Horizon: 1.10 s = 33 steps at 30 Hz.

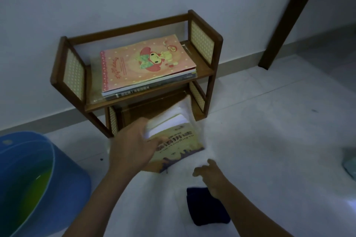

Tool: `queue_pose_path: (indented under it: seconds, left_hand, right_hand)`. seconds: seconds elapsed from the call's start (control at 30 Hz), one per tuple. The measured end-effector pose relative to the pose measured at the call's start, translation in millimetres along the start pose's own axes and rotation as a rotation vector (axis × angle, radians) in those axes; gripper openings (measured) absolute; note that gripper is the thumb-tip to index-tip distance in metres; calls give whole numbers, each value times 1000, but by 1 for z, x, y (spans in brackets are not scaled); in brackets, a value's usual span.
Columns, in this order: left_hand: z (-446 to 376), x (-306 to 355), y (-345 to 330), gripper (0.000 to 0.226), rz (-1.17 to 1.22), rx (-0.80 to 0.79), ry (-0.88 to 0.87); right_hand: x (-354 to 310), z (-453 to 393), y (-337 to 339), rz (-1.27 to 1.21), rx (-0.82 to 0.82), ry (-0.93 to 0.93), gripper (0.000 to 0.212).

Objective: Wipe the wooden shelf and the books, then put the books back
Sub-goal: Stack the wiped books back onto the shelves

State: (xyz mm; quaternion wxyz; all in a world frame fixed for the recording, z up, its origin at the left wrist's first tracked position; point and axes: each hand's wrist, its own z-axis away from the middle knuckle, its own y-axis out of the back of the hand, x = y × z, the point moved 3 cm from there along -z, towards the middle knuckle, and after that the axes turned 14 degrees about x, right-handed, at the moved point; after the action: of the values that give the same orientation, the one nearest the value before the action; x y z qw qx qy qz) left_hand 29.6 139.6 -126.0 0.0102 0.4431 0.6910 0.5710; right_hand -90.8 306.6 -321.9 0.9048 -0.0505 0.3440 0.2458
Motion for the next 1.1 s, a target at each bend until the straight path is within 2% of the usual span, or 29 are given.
queue_pose_path:
  seconds: [0.07, 0.17, 0.2, 0.27, 0.33, 0.4, 0.43, 0.53, 0.63, 0.7, 0.77, 0.87, 0.93, 1.0, 1.07, 1.1]
  left_hand:
    - [9, -23, 18, 33, 233, 75, 225]
    - [27, -59, 26, 19, 524, 68, 454]
    - [34, -72, 22, 13, 537, 49, 474]
    - [52, -98, 6, 17, 484, -1, 496]
    - [72, -122, -17, 5, 454, -74, 509]
    - [89, -138, -39, 9, 480, -97, 568]
    - [96, -144, -48, 13, 475, -104, 607]
    - [115, -155, -68, 48, 393, -114, 657]
    - [119, -152, -71, 31, 357, -81, 637]
    - [119, -154, -77, 28, 330, -67, 612]
    - [123, -164, -87, 42, 328, -106, 586]
    - [129, -182, -105, 58, 264, -198, 534]
    - [122, -189, -112, 56, 240, -191, 517]
    - [107, -184, -113, 44, 259, -193, 506]
    - [89, -175, -116, 14, 331, -191, 526]
    - [78, -169, -118, 15, 362, -189, 522]
  right_hand:
    - [-7, -2, -10, -86, -125, 62, 103]
    - [-37, -2, -16, -82, -271, 316, 71]
    - [-46, -1, -14, -20, -249, 380, 61]
    - [-58, -3, -4, 86, -148, 480, 50]
    - [-61, -4, 2, 225, -72, 578, 40]
    - [-55, -8, 3, 345, 16, 632, 19]
    - [-51, -11, 4, 383, 57, 645, 19]
    - [-40, -20, 6, 477, 120, 608, 17]
    - [-27, -23, 9, 494, 123, 547, 15]
    - [-19, -27, 11, 488, 122, 524, 15]
    - [-15, -31, 10, 507, 119, 522, 12]
    - [-19, -36, 7, 534, 16, 541, 22]
    - [-30, -38, 6, 525, -67, 608, 35]
    - [-41, -44, 8, 516, -138, 656, 45]
    - [-53, -49, 7, 503, -171, 631, 45]
    - [-61, -53, 5, 499, -168, 618, 41]
